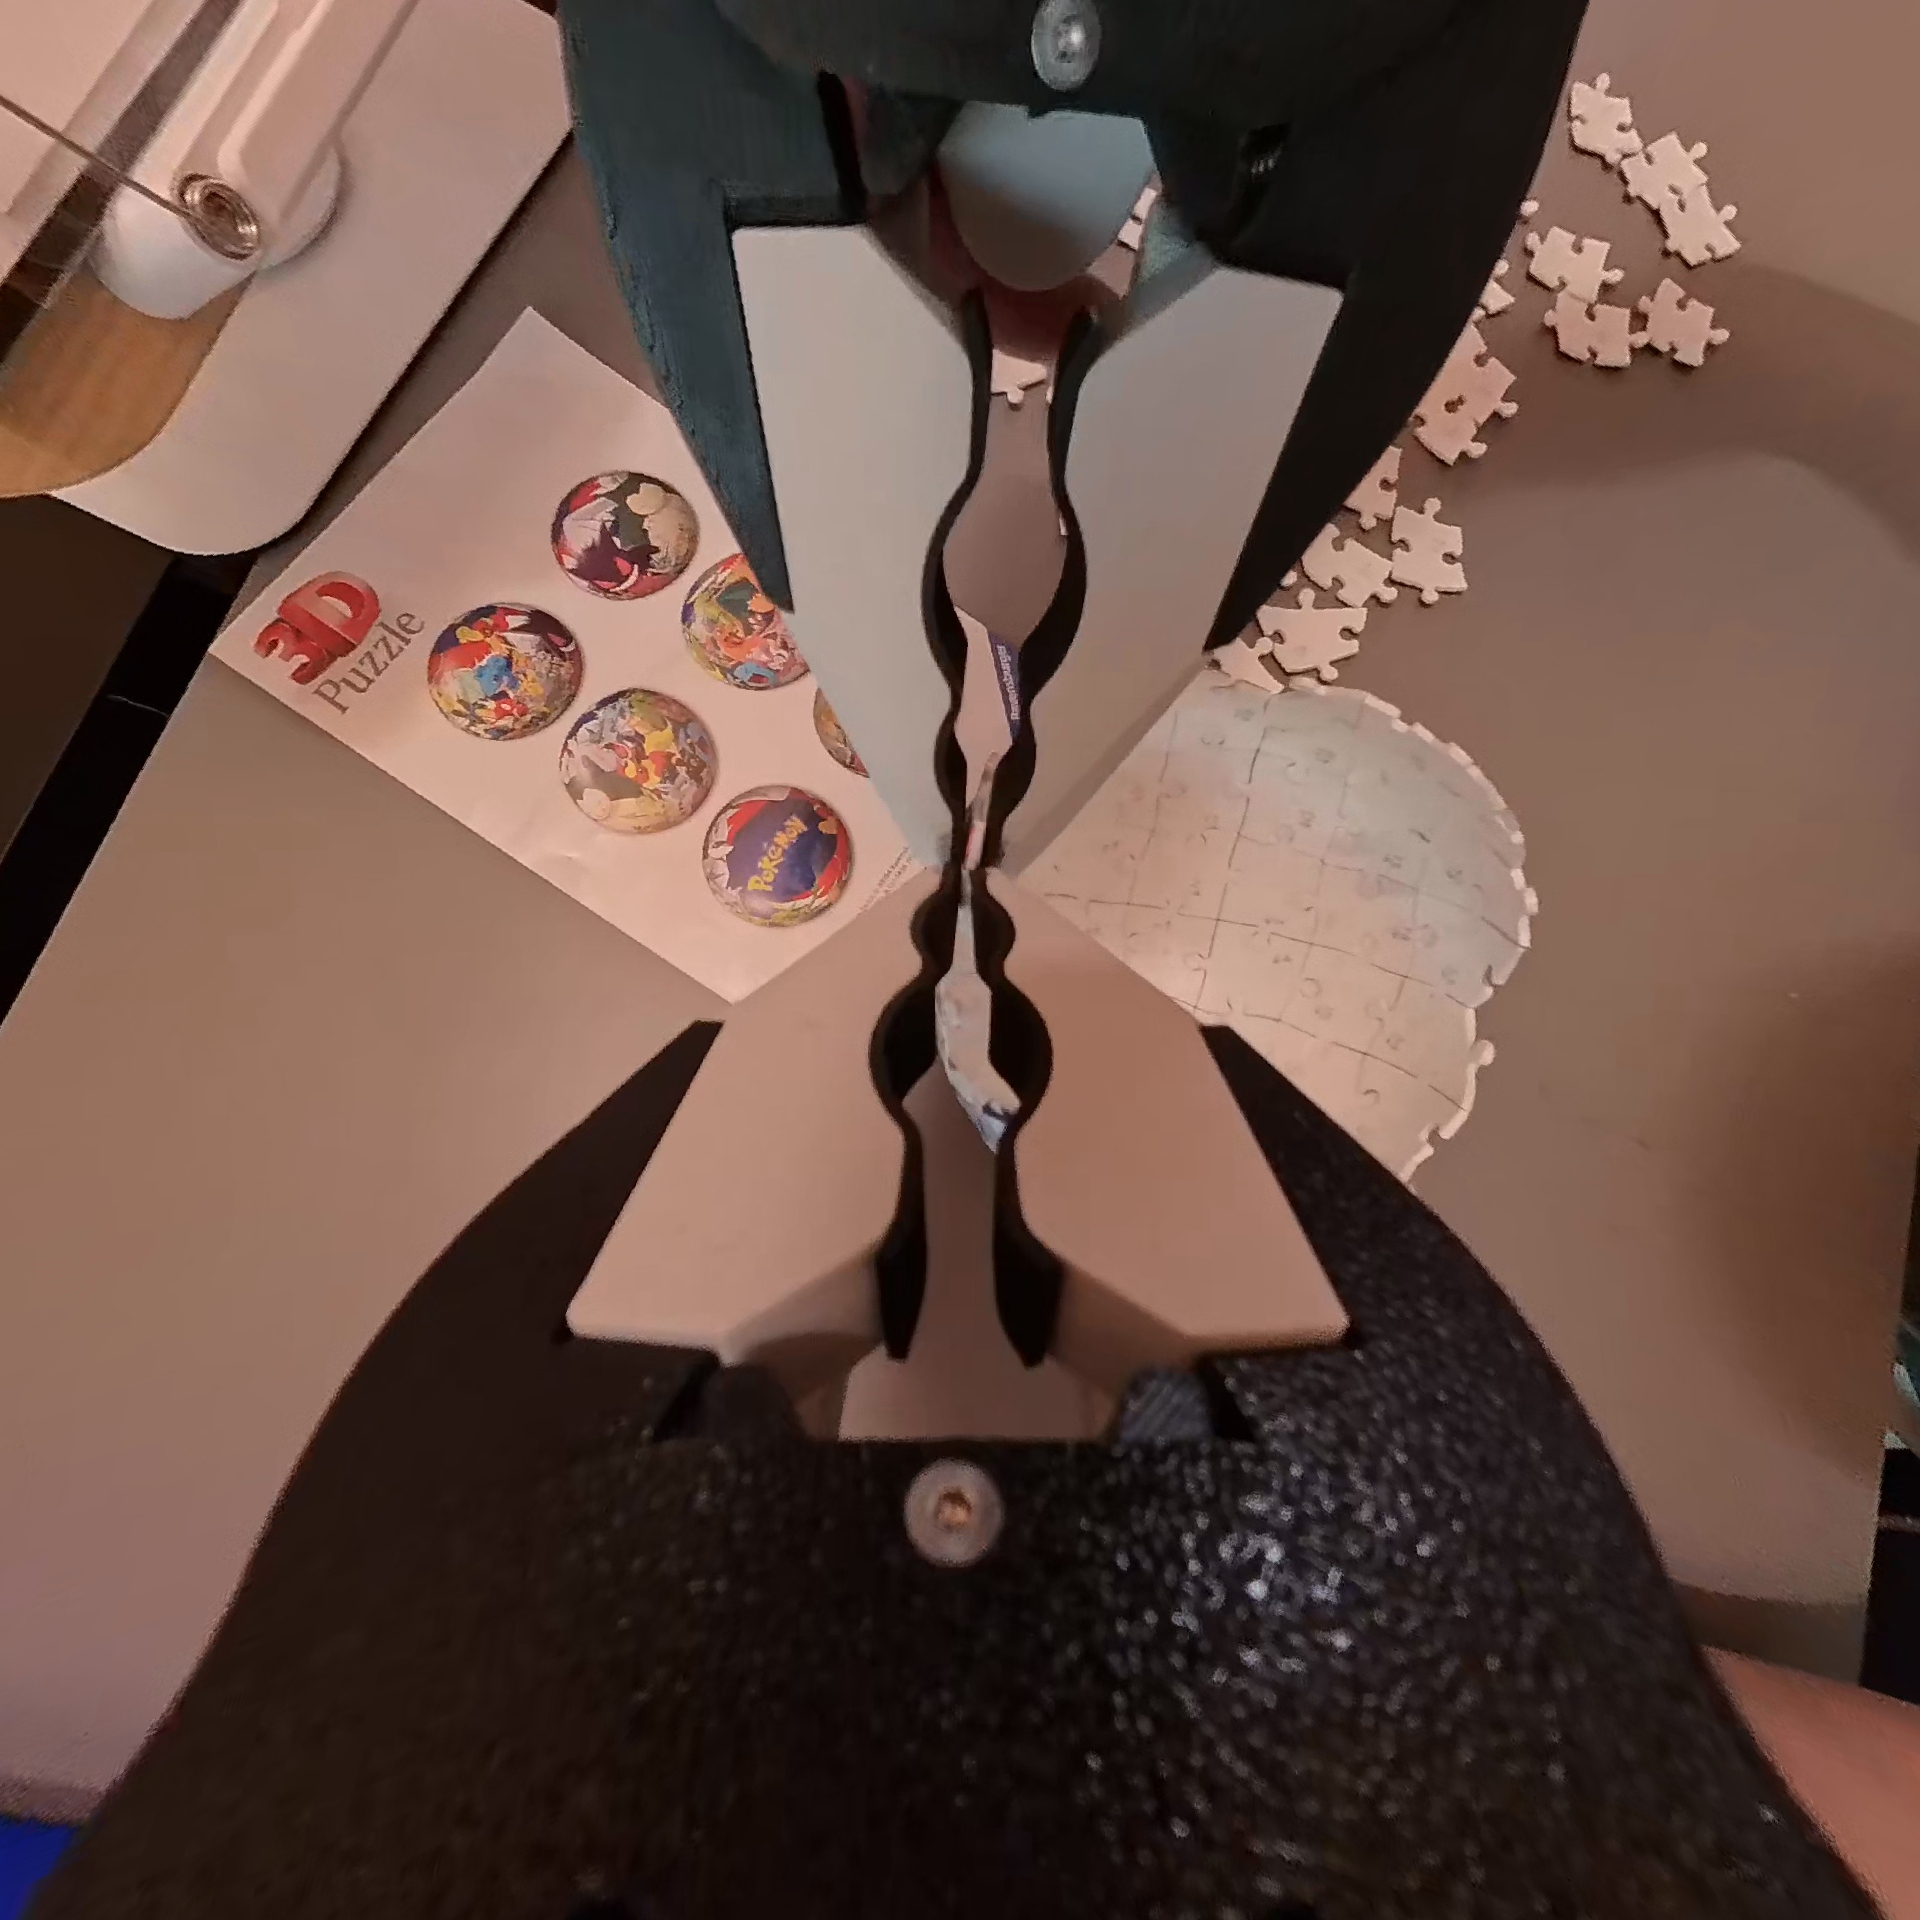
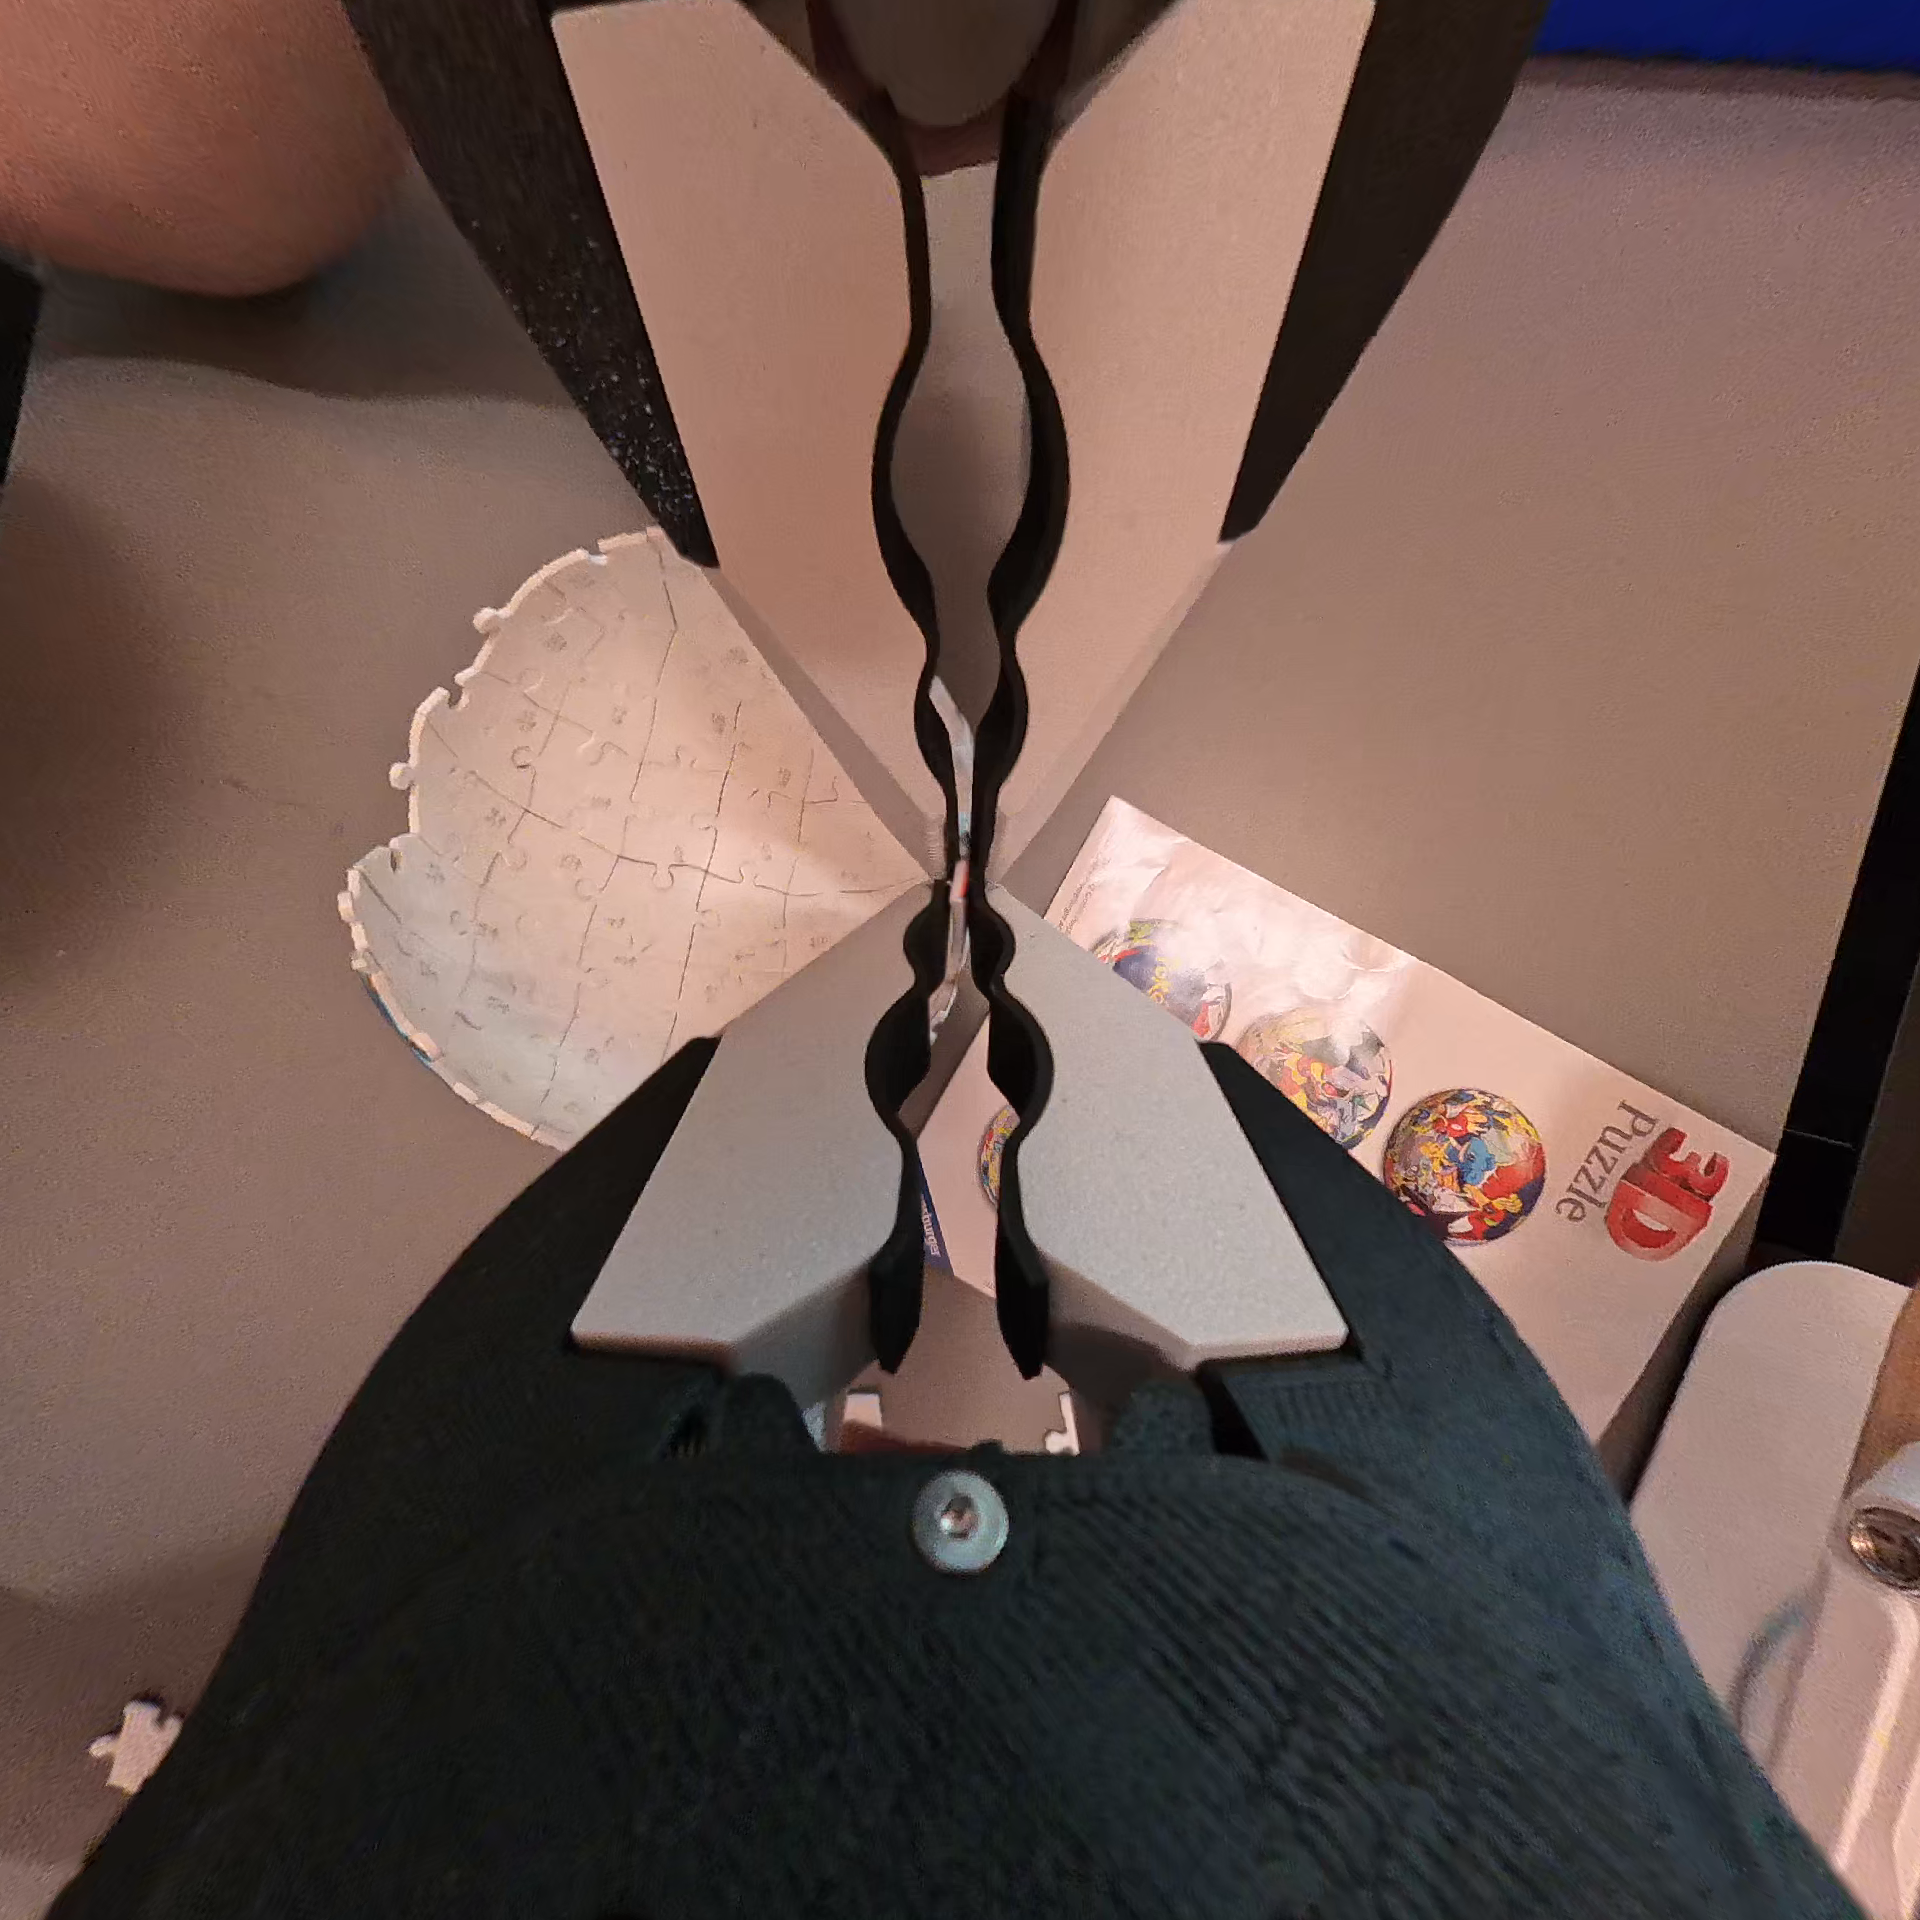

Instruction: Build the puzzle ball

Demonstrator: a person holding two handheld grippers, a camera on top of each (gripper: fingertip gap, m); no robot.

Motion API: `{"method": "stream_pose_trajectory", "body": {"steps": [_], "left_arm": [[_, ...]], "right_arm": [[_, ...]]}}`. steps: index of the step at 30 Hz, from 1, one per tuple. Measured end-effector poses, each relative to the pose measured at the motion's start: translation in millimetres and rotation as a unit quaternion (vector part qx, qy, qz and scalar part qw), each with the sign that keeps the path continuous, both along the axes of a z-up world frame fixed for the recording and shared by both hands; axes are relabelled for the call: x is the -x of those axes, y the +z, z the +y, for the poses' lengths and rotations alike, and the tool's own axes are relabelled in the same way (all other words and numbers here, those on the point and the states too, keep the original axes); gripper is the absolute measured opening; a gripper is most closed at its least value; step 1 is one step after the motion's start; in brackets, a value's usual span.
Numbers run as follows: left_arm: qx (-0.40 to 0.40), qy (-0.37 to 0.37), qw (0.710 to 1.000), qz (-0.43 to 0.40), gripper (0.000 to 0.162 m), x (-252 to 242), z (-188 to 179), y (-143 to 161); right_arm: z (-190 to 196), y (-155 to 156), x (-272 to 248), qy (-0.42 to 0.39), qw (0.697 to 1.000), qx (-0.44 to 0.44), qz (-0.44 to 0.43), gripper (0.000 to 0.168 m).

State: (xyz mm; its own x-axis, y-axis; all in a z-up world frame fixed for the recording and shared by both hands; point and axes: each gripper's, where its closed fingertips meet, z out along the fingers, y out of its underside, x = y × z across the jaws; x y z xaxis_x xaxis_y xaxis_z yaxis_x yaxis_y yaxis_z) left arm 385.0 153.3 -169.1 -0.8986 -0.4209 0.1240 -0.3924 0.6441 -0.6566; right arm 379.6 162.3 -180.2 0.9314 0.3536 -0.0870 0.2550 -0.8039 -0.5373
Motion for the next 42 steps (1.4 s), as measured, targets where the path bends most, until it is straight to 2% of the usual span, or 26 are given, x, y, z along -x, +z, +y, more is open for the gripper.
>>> {"method": "stream_pose_trajectory", "body": {"steps": [8, 10, 11, 12, 13, 16, 21, 29, 35, 42], "left_arm": [[-0.011, 0.011, 1.000, -0.002, 0.000, -1.6, 3.6, -1.2], [-0.009, 0.014, 1.000, -0.004, 0.000, -1.8, 5.2, 0.2], [-0.005, 0.015, 1.000, -0.004, 0.000, -1.7, 5.0, 1.4], [-0.003, 0.015, 1.000, -0.004, 0.000, -1.8, 4.5, 2.0], [-0.004, 0.015, 1.000, -0.004, 0.000, -1.7, 4.1, 1.9], [-0.008, 0.009, 1.000, 0.001, 0.000, 0.3, 1.9, -0.7], [-0.013, 0.009, 1.000, 0.005, 0.000, 1.4, 1.4, -2.7], [-0.027, 0.008, 0.999, 0.024, 0.001, 8.1, 7.5, -7.4], [-0.040, 0.036, 0.998, 0.012, 0.019, 2.3, 20.2, -7.1], [-0.045, 0.032, 0.998, 0.019, 0.021, 1.5, 17.9, -10.5]], "right_arm": [[-1.3, -1.6, -3.8, -0.026, 1.000, -0.001, -0.008, 0.003], [-3.9, -3.8, -7.2, -0.033, 0.999, -0.004, -0.021, 0.017], [-5.8, -4.6, -7.1, -0.032, 0.999, -0.004, -0.020, 0.014], [-7.0, -4.9, -6.3, -0.031, 0.999, -0.004, -0.016, 0.003], [-7.6, -4.8, -4.8, -0.031, 0.999, -0.004, -0.010, 0.002], [-6.0, -3.0, -6.5, -0.040, 0.999, -0.013, -0.014, 0.011], [-4.6, 0.7, -1.9, -0.029, 0.999, -0.012, -0.009, 0.000], [-2.8, -5.1, 0.9, -0.017, 1.000, 0.004, -0.011, 0.000], [-6.7, -12.6, -4.0, -0.007, 0.999, 0.022, -0.040, 0.000], [-4.0, -16.3, -3.0, -0.013, 0.999, 0.026, -0.041, 0.000]]}}
